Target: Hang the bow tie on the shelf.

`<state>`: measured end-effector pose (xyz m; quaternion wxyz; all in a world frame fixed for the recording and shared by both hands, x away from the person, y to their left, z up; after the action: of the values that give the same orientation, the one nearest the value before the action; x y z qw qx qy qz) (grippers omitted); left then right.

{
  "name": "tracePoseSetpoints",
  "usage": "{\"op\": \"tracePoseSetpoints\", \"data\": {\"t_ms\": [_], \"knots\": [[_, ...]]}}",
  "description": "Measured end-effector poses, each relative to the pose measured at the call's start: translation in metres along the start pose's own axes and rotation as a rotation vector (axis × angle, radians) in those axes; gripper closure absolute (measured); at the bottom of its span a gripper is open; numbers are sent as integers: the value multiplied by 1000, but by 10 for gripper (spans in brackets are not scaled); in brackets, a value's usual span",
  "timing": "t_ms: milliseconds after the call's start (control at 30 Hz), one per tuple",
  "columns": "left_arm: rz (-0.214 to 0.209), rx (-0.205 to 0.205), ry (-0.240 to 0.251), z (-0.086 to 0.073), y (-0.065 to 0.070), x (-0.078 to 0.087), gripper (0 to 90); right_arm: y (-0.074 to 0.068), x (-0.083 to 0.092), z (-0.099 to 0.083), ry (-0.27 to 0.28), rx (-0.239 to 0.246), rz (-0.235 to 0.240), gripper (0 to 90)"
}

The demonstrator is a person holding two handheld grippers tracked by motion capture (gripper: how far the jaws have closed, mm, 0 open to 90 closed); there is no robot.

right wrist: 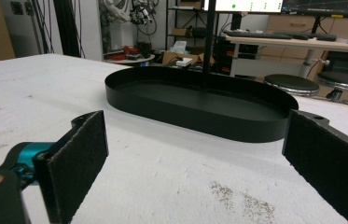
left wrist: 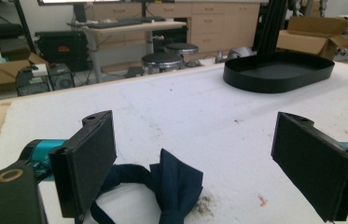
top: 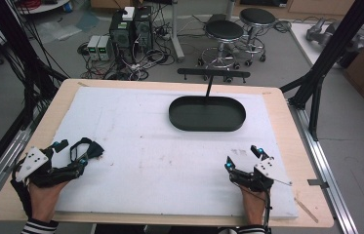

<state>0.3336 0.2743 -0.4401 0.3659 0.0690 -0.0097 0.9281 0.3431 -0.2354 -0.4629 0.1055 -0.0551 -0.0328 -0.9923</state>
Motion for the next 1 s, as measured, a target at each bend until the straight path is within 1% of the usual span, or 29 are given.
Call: {"op": "tracePoseSetpoints", "data": {"t_ms": [33, 67, 100, 133, 167, 200, 300, 400, 433, 467, 567, 600, 633, 667, 700, 733, 767, 800, 833, 867, 933, 967, 1000], "knots": [[-2, 3, -11, 1, -2, 2, 139, 0, 0, 0, 1, 1, 0, 59], [-13, 30, -25, 2, -4, 6, 139, 0, 0, 0, 1, 2, 1, 59], [-13, 30, -25, 2, -4, 6, 139, 0, 0, 0, 1, 2, 1, 59], [-22, 43, -33, 3, -5, 8, 139, 0, 0, 0, 1, 2, 1, 59], [-21, 50, -45, 4, -7, 11, 139, 0, 0, 0, 1, 2, 1, 59], [-7, 46, -53, 8, -11, 16, 139, 0, 0, 0, 1, 2, 1, 59], [0, 51, -54, 11, -14, 20, 137, 0, 0, 0, 0, 3, 1, 59], [-11, 52, -96, 11, -16, 25, 137, 0, 0, 0, 0, 4, 0, 59], [-11, 52, -96, 11, -16, 25, 137, 0, 0, 0, 0, 4, 0, 59], [-9, 49, -108, 10, -17, 26, 137, 0, 0, 0, -1, 4, 0, 59], [-17, 60, -150, 5, -20, 29, 137, 0, 0, 0, 0, 4, 1, 59], [-16, 75, -189, 0, -22, 32, 137, 0, 0, 0, -1, 1, 1, 59], [-7, 88, -211, -4, -25, 34, 137, 0, 0, 0, 0, 2, 1, 59], [-7, 88, -211, -4, -25, 34, 137, 0, 0, 0, 0, 2, 1, 59], [-5, 106, -243, -9, -27, 36, 137, 0, 0, 0, -1, 0, 1, 59], [-5, 106, -243, -9, -27, 36, 137, 0, 0, 0, -1, 0, 1, 59], [6, 120, -269, -13, -28, 37, 137, 0, 0, 0, -1, 0, 1, 59], [6, 120, -269, -13, -28, 37, 137, 0, 0, 0, -1, 0, 1, 59], [15, 130, -291, -17, -29, 38, 137, 0, 0, 0, -1, 2, 1, 59], [14, 140, -306, -19, -30, 37, 138, 0, 0, 0, -1, 2, 0, 59], [0, 162, -327, -24, -28, 36, 139, 0, 0, 0, -1, 2, 1, 59], [-22, 186, -359, -29, -26, 35, 139, 0, 0, 0, -1, 1, 1, 59], [-31, 194, -375, -31, -25, 35, 139, 0, 0, 0, 0, 1, 1, 59]]}}
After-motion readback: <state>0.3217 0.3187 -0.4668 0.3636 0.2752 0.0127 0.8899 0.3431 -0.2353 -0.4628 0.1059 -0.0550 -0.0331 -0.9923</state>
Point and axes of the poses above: each handheld gripper's, and its own axes: x roughly backward along the jaws, z roughly out of its top, y roughly to its right, the point moved 9 cm from there along -x, roughly forward along the jaws, and after that the axes turned 12 degrees about -z, right-handed, at the moved point
